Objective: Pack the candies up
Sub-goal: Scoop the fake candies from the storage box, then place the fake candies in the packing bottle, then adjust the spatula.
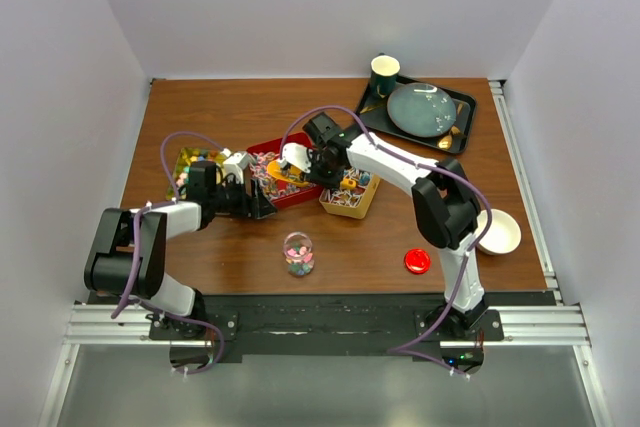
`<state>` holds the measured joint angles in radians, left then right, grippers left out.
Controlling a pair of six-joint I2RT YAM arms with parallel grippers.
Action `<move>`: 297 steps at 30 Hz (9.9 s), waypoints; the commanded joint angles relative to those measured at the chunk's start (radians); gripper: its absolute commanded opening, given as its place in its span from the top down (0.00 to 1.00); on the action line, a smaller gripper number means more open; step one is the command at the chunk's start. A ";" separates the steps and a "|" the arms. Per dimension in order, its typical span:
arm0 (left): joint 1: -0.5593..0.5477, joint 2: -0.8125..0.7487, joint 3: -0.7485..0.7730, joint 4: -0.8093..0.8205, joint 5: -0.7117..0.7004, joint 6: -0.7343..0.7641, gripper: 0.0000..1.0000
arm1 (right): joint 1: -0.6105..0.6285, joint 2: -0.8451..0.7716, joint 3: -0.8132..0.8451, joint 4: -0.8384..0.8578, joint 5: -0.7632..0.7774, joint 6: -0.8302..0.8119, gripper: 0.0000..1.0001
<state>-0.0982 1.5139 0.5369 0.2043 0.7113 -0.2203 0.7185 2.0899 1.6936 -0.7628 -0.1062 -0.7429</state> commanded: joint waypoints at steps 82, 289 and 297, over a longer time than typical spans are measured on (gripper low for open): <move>0.140 -0.317 0.118 -0.077 -0.065 0.102 0.23 | 0.374 -0.375 0.003 -0.742 0.589 -0.276 1.00; -0.230 0.312 0.723 -0.707 0.011 0.697 0.33 | -0.428 -0.740 -0.411 0.198 -0.336 0.221 1.00; -0.310 0.338 0.713 -0.684 -0.108 0.747 0.40 | -0.539 -0.762 -0.430 0.194 -0.302 0.247 1.00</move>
<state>-0.3897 1.8439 1.2484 -0.4633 0.6884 0.4335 0.2096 1.3434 1.2774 -0.6067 -0.4339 -0.5209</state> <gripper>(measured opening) 0.643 0.302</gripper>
